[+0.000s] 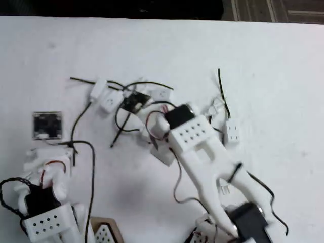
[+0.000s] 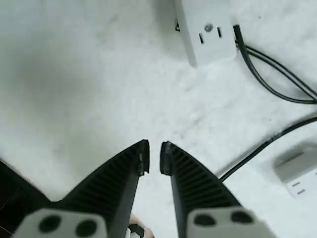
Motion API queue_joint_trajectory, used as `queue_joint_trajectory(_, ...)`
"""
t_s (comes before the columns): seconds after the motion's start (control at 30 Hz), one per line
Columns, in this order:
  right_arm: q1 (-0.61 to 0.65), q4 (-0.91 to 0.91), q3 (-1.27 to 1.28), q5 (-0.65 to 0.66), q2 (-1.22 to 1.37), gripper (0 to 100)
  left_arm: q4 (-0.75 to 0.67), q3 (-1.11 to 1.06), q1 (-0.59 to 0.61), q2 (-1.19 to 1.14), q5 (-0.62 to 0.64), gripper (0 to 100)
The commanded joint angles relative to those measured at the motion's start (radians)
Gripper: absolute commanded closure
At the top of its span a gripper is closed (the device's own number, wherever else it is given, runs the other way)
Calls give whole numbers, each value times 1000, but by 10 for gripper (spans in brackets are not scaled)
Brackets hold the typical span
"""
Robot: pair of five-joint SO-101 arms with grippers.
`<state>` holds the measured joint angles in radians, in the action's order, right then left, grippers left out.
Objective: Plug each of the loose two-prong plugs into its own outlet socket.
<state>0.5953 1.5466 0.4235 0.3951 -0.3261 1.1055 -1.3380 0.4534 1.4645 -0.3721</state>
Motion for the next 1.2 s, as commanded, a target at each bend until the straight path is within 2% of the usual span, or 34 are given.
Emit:
queue_joint_trajectory(0.0, -85, 30, 35, -25, -154, 896, -25, 12, -140, 7, -155, 809)
queue_joint_trajectory(0.13, -180, 25, 121, -20, -269, 896, -23, 54, -216, 4, -203, 810)
queue_joint_trajectory(0.3, -209, 12, 196, -20, -364, 896, 3, 147, -271, -41, -270, 811)
queue_joint_trajectory(0.47, -234, 1, 204, -20, -423, 896, 35, 321, -354, -318, -379, 812)
queue_joint_trajectory(0.77, -516, -74, 204, -18, -456, 894, 28, 594, -564, -800, -617, 797)
queue_joint_trajectory(0.97, -665, -124, 204, -18, -456, 894, -29, 700, -727, -997, -585, 748)
queue_joint_trajectory(1.17, -768, -136, 204, 51, -455, 893, -120, 789, -802, -1251, -578, 747)
